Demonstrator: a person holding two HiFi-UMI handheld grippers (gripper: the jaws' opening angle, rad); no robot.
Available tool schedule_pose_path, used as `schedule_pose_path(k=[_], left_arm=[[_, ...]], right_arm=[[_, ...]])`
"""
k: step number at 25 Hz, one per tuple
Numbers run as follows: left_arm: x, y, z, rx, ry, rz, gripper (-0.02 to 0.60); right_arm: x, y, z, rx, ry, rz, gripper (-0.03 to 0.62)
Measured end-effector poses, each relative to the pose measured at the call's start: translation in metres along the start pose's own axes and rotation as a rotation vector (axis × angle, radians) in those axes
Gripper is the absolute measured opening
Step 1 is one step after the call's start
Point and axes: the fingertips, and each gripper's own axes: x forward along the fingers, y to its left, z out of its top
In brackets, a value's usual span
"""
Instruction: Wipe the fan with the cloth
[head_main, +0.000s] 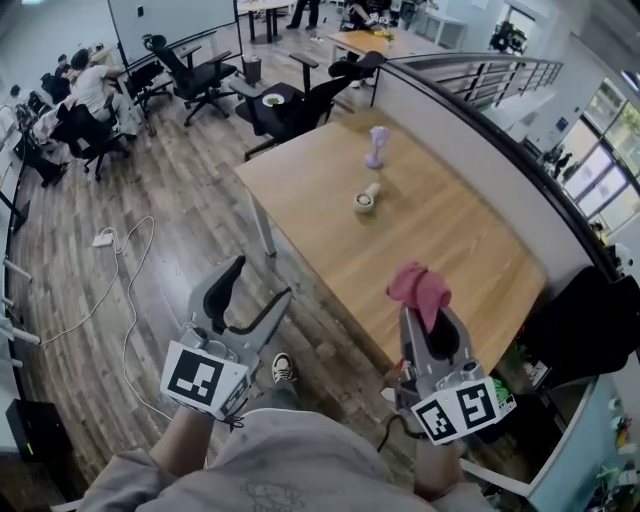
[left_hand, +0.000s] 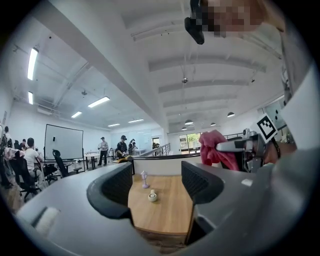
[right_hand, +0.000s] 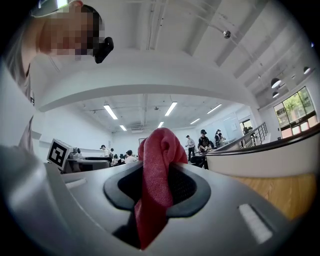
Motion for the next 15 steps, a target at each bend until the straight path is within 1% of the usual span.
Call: schedule_pose_path(k=[8,12,15], left_arm=[[0.063,0.086,-0.010,-0.007,0.013,-0.097,0.307],[0.088,0.115,-0.022,-0.027,0.047,-0.155,0.307],[0.106,0.128,-0.035,-0.047,0.074,-0.204,0.307]], right_arm=[[0.093,-0.016,-0.009,0.002,0.031,-0.123,0.114],[0.130,-0.019,-0.011,-0.010,0.042,-0.171,0.114],[0.154,-0.021,-0.018,-0.024,0.056,-0.192,0.114]])
